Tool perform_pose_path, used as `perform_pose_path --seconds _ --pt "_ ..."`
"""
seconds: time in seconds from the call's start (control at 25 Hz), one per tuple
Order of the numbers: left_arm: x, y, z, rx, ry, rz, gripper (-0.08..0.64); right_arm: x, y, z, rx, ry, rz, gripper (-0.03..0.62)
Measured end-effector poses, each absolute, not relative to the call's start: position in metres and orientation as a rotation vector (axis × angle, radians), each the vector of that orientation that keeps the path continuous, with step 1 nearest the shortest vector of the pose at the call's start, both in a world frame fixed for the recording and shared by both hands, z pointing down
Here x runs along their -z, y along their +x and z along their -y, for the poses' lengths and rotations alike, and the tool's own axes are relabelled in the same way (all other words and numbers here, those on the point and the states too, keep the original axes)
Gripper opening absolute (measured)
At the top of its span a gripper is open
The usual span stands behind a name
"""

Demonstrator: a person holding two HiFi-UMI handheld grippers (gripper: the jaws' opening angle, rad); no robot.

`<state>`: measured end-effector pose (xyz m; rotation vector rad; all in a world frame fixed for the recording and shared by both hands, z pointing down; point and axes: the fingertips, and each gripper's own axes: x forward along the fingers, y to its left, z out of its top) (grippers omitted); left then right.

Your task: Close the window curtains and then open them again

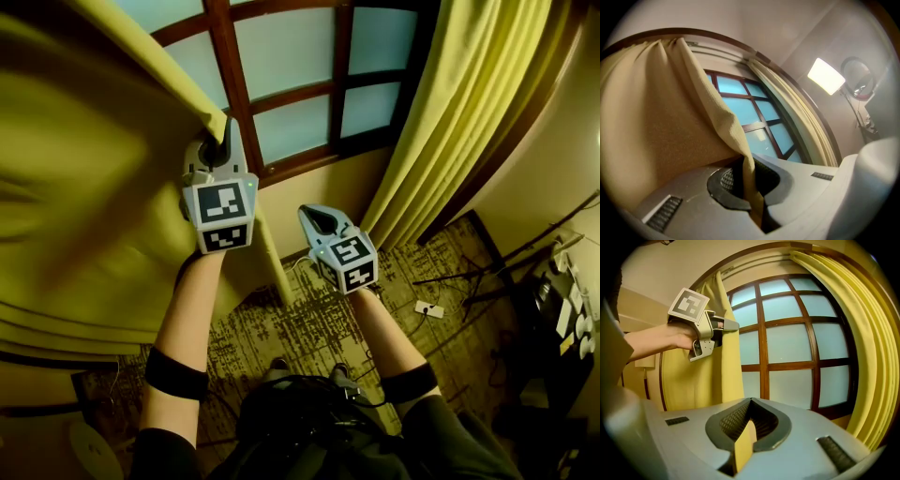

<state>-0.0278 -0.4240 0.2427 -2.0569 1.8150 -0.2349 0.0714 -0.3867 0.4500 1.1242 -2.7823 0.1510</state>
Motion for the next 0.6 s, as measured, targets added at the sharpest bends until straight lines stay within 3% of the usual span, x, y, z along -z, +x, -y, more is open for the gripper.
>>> perform_pose_path --seconds 0.6 --pt "-0.27 0.095 0.431 0.271 -2.203 -1.703 0.0 -0.441 0.141 0.391 -0.144 1.132 2.801 0.0"
